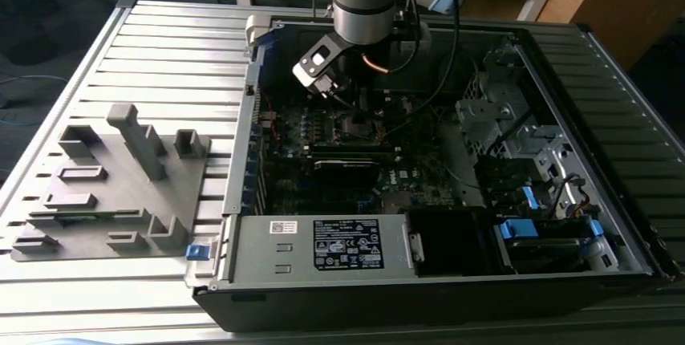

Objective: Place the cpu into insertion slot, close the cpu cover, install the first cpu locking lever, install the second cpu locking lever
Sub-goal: 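Place the cpu into insertion slot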

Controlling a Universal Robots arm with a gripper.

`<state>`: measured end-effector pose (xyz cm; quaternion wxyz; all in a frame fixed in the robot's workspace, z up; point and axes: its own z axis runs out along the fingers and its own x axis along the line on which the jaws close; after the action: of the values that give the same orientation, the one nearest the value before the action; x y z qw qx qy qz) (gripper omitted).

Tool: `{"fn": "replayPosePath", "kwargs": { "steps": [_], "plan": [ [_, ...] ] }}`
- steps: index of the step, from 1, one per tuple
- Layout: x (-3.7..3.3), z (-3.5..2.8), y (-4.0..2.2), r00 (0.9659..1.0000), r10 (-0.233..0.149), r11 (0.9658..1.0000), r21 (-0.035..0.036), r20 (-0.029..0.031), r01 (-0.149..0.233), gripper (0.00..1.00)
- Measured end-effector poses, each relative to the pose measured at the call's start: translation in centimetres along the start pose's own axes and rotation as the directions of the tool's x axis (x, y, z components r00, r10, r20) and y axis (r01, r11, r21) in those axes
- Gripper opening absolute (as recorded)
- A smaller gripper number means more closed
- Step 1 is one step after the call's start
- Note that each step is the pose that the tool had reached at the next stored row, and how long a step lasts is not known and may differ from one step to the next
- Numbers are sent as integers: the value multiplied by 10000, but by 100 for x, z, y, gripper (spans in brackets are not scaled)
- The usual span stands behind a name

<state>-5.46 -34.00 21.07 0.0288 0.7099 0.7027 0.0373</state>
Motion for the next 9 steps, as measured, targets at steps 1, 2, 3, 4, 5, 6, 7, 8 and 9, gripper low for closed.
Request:
{"fn": "replayPosePath", "kwargs": {
  "steps": [1,2,3,4,5,6,7,8,9],
  "plan": [
    [0,0,0,10000,0,10000,1,2,0,12],
    [0,0,0,10000,0,10000,0,3,0,11],
    [0,0,0,10000,-1,10000,0,5,1,11],
    [0,0,0,10000,0,10000,0,7,0,11],
    [0,0,0,10000,-1,10000,0,8,1,11],
    [1,1,0,10000,-1,10000,41,10,1,11],
    [1,3,2,10000,3,9998,179,9,-3,11],
    [0,4,4,10000,5,9994,355,13,-5,11],
    [0,3,5,10000,4,9991,427,15,-5,11]
  ]
}}
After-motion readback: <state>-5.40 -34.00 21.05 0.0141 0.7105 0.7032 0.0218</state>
